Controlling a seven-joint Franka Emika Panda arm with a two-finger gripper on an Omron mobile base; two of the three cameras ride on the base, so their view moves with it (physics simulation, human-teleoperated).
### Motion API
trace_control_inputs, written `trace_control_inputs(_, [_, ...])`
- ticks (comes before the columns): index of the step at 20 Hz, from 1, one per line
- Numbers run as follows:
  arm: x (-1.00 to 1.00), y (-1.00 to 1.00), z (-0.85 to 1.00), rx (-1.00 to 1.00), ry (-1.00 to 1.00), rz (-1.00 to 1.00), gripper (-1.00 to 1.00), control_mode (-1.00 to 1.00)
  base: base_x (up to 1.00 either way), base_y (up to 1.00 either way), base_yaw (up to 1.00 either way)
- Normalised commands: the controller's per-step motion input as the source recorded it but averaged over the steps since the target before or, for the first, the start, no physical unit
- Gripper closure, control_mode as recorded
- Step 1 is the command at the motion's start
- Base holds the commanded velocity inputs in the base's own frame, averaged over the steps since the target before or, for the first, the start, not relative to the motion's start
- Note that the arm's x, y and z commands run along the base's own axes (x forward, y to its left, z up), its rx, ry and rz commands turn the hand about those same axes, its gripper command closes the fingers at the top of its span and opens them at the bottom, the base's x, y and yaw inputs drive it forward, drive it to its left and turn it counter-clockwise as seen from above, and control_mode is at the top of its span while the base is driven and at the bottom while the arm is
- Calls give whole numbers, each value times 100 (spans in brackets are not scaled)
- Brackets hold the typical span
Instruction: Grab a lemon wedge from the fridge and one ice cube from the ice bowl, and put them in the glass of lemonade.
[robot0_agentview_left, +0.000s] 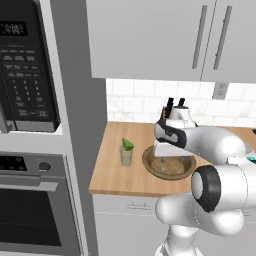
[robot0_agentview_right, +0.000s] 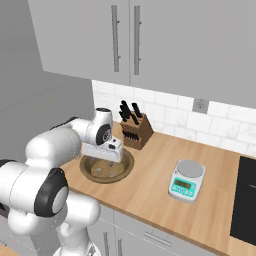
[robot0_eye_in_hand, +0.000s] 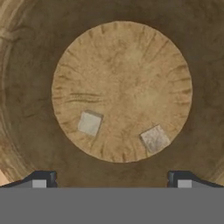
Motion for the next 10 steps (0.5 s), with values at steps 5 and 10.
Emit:
trace_control_inputs(5, [-17, 2, -7, 0, -4, 2, -100, -100, 0, 0, 0])
trace_control_inputs(10, [-1, 5, -35, 0, -1, 5, -100, -100, 0, 0, 0])
